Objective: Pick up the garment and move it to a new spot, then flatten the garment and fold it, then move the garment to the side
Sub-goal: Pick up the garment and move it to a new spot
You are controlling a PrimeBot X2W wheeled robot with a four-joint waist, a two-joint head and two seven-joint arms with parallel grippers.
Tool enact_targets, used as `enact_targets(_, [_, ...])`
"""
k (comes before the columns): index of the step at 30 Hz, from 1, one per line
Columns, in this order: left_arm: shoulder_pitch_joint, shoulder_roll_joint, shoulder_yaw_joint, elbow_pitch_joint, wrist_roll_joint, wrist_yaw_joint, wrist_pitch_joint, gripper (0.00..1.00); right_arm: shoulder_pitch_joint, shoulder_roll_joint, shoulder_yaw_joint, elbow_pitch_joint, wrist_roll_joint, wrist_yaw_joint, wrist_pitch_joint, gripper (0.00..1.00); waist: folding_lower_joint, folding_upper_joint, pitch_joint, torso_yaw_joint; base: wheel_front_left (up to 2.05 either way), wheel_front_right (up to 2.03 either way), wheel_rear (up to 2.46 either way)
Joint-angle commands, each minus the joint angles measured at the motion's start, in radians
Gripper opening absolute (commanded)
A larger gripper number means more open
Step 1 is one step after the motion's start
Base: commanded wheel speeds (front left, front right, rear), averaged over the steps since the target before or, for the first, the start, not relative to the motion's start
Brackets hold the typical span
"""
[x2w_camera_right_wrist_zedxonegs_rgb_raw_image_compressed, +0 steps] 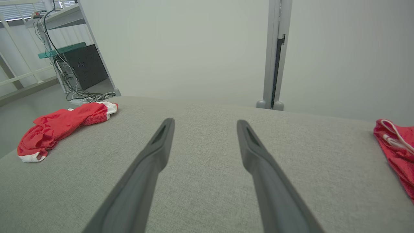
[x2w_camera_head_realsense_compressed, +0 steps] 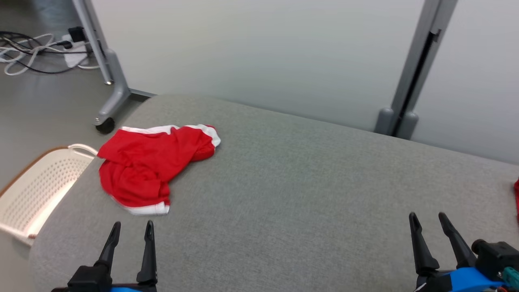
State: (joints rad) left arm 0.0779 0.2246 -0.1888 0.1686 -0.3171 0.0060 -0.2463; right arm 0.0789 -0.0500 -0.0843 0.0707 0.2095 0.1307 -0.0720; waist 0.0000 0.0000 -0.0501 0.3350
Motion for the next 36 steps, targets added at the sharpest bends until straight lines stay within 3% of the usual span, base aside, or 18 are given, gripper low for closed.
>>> enact_targets(1, [0.008,0.001,0.0,-0.007,0.001,0.007,0.003,1.0,0.003,-0.001,0.001,0.003,0.002,0.0,-0.006,1.0,0.0,0.0,0.023,0.043,0.0,0.0,0.0])
enact_targets(10, [0.029,0.02,0.014,-0.037,-0.009,0.025,0.02,1.0,-0.006,-0.001,0.012,0.029,0.013,0.0,-0.012,1.0,0.0,0.0,0.02,0.173,0.0,0.0,0.0])
enact_targets(16, [0.055,0.022,0.042,-0.065,-0.026,0.048,0.01,1.0,-0.038,-0.002,0.037,0.049,0.002,0.0,-0.004,1.0,0.0,0.0,0.037,0.184,0.0,0.0,0.0])
enact_targets(27, [0.032,0.039,0.057,-0.101,-0.051,0.042,0.018,1.0,-0.042,-0.001,0.043,0.059,0.003,0.0,-0.011,1.0,0.0,0.0,0.052,0.187,0.0,0.0,0.0])
enact_targets(32, [-0.046,0.081,0.092,-0.187,-0.07,0.027,0.038,1.0,-0.035,-0.002,0.03,0.036,-0.005,0.0,-0.007,1.0,0.0,0.0,0.076,0.188,0.0,0.0,0.0])
enact_targets(36, [-0.148,0.137,0.127,-0.247,-0.096,0.017,0.124,1.0,-0.055,-0.002,0.027,0.0,-0.021,0.0,0.01,1.0,0.0,0.0,0.133,0.165,0.0,0.0,0.0])
